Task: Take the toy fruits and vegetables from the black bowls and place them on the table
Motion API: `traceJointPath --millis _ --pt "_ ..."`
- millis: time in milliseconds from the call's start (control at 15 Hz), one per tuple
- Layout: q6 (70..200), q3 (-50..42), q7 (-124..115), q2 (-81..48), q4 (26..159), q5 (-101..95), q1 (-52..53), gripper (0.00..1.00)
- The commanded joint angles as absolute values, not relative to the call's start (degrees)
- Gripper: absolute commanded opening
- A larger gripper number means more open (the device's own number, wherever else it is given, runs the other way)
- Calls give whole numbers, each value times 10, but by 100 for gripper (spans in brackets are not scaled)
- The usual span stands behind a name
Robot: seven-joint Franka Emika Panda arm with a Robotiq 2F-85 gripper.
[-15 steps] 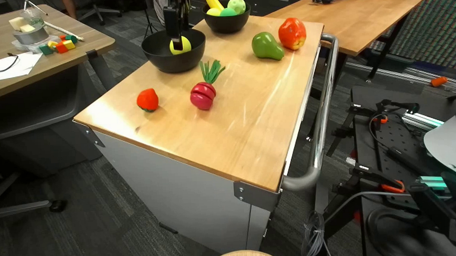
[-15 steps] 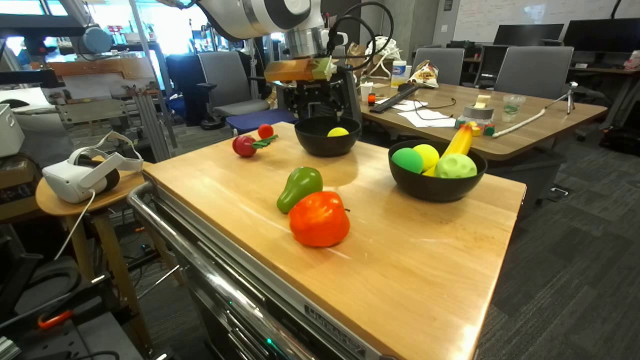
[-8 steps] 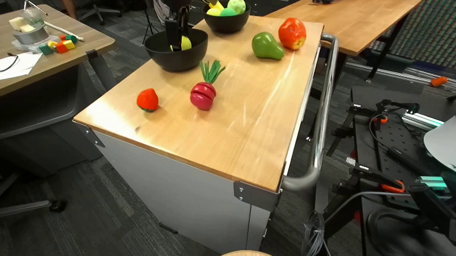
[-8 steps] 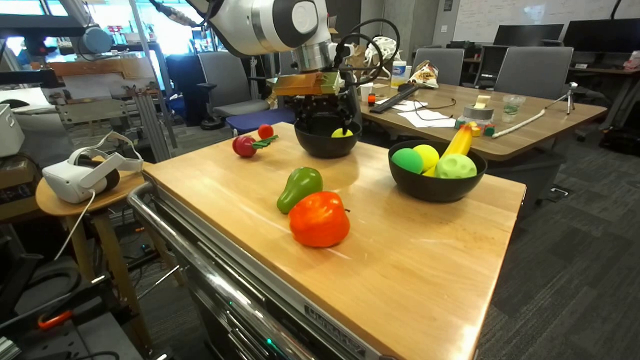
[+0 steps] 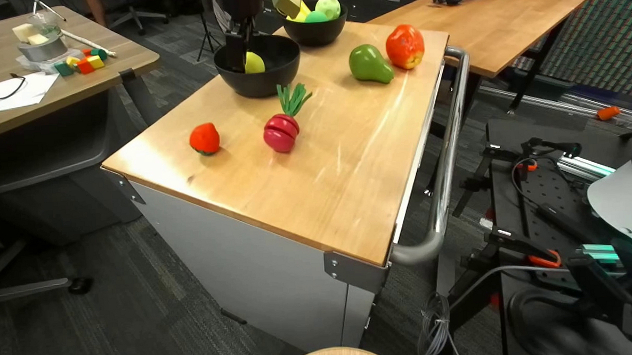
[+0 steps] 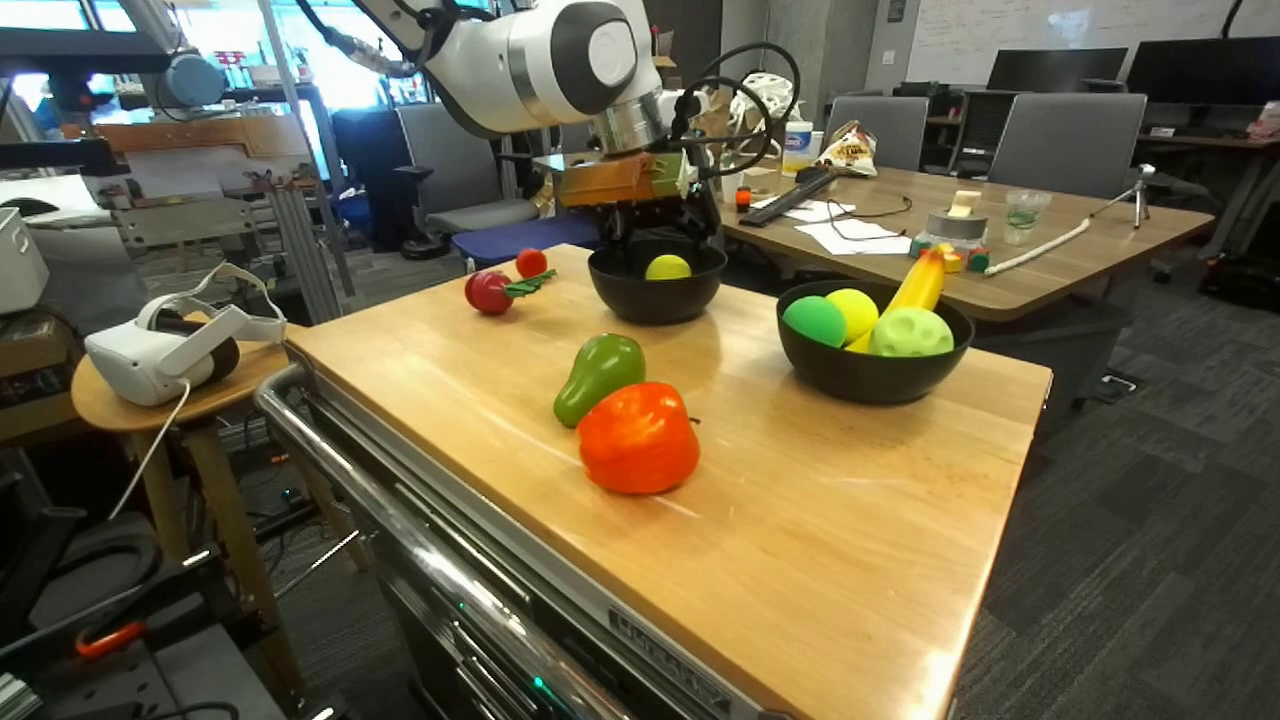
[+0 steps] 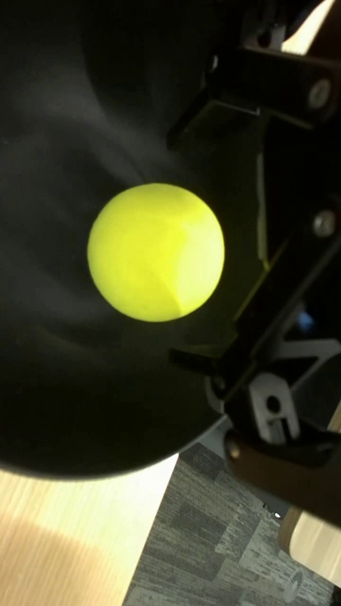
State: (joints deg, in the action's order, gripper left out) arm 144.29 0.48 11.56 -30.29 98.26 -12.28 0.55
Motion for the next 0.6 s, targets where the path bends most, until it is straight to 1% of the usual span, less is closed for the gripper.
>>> traceJointPath --millis 0,133,200,267,333,467,533 --pt "1468 -3 112 -302 990 -136 13 100" --pt "1472 -3 112 -302 994 -138 13 98" --pt "1473 -3 112 -302 995 -138 13 82" --pt "1473 -4 112 -302 996 -139 14 73" --pt "1467 -3 113 -301 997 -138 13 69" --pt "1462 -5 113 -299 999 -140 13 54" --pt "1461 -6 113 -299 1000 -141 13 54"
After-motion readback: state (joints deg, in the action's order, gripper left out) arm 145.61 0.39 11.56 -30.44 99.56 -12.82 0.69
